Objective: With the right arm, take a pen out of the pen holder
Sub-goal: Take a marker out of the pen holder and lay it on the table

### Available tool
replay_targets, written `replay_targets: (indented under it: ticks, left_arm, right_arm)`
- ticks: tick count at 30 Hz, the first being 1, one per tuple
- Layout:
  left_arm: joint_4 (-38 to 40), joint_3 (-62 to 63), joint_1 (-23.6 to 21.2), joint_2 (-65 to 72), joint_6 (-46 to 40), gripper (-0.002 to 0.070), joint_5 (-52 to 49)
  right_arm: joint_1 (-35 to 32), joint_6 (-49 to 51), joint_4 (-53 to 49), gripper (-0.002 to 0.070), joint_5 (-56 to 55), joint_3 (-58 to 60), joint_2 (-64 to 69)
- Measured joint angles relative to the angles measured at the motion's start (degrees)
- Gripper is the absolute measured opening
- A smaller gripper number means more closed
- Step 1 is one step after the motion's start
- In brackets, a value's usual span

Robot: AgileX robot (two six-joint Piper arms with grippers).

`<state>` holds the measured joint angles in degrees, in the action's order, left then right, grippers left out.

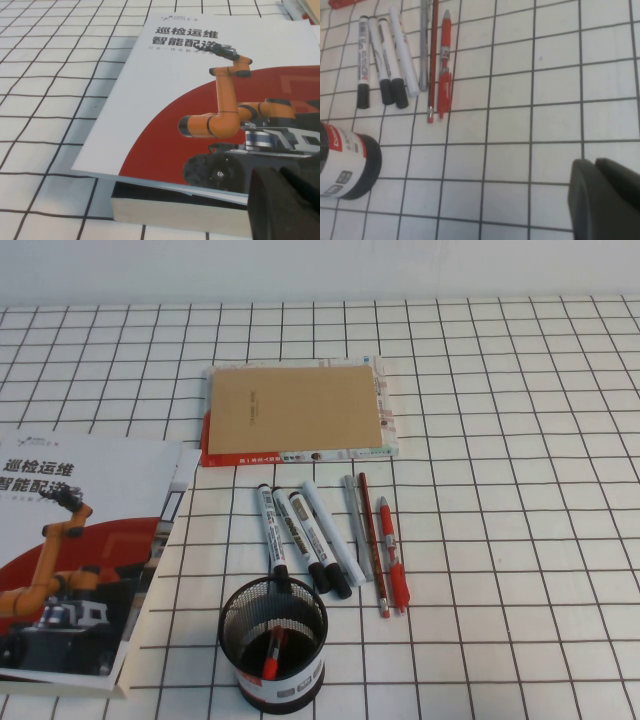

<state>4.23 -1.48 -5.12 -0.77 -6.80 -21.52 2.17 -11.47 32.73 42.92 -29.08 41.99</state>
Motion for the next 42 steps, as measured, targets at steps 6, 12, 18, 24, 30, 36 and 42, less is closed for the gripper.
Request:
replay_targets:
  ticks: [6,12,18,24,30,36,42]
  left_arm:
    - [0.0,0.0,0.0,0.0,0.0,-0.0003,0.0]
    - [0.0,0.0,0.0,0.0,0.0,-0.0003,0.0]
    - [0.0,0.0,0.0,0.0,0.0,-0.0003,0.0]
    - [0.0,0.0,0.0,0.0,0.0,-0.0003,0.0]
    - [0.0,0.0,0.0,0.0,0.0,-0.0003,0.0]
    - [0.0,0.0,0.0,0.0,0.0,-0.0003,0.0]
    - [0.0,0.0,0.0,0.0,0.0,-0.0003,0.0]
  right_arm:
    - [1.6,-2.9,1.8,-0.0016,-1.3,-0.3,5.8]
    - [13.6,-3.3,2.1,-0.0016,-7.9,-3.3,12.7]
    - [29.1,-3.3,2.0,-0.0016,-18.1,-8.3,20.7]
    - [44.2,-3.4,0.3,-0.0016,-36.4,-9.1,26.3]
    - [58.0,-7.6,-1.0,-0.0016,-58.8,-4.8,27.6]
    - [64.9,-10.6,-5.4,0.0066,-71.6,0.1,29.7]
    - [67.5,-10.6,-7.4,0.0316,-83.1,4.7,34.0]
